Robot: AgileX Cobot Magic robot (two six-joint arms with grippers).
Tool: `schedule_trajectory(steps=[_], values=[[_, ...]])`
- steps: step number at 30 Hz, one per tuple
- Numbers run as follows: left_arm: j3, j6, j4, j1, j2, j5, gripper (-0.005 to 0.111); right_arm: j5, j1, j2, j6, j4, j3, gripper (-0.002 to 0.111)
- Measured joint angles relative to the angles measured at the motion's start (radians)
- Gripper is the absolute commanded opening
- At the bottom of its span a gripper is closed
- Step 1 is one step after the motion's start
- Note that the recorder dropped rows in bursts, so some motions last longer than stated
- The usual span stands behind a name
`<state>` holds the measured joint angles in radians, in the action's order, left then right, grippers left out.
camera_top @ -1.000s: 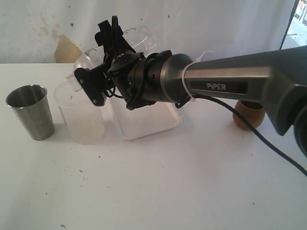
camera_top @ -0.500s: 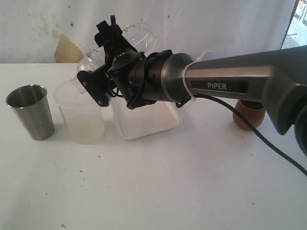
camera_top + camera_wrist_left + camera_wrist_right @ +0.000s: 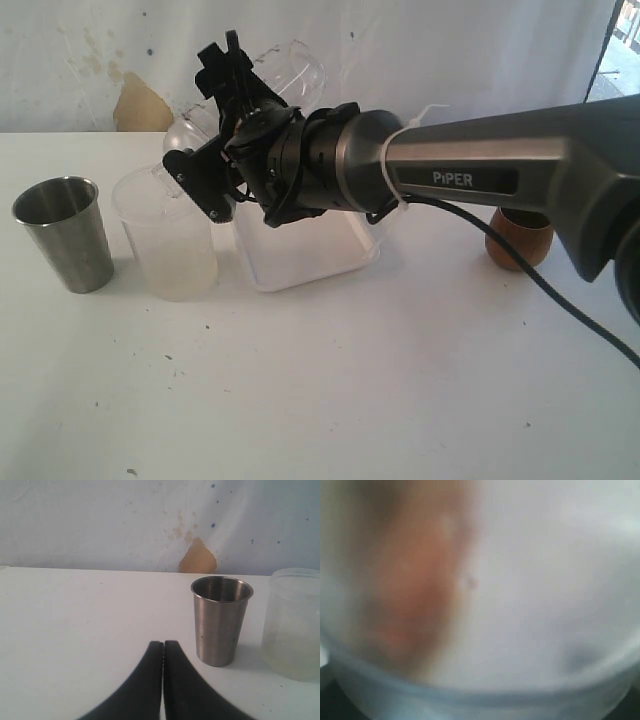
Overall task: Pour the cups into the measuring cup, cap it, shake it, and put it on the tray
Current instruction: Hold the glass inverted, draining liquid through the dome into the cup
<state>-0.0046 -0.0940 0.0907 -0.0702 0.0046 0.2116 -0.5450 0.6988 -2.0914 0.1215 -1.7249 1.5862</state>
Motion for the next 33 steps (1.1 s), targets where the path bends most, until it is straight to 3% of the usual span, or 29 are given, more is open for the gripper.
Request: schedule_trajectory(steps=[33], values=[[0.0,0.0,0.0,0.0,0.0,0.0,0.001,-0.021,0.0,0.0,0.028,-0.002,0.0,0.0]])
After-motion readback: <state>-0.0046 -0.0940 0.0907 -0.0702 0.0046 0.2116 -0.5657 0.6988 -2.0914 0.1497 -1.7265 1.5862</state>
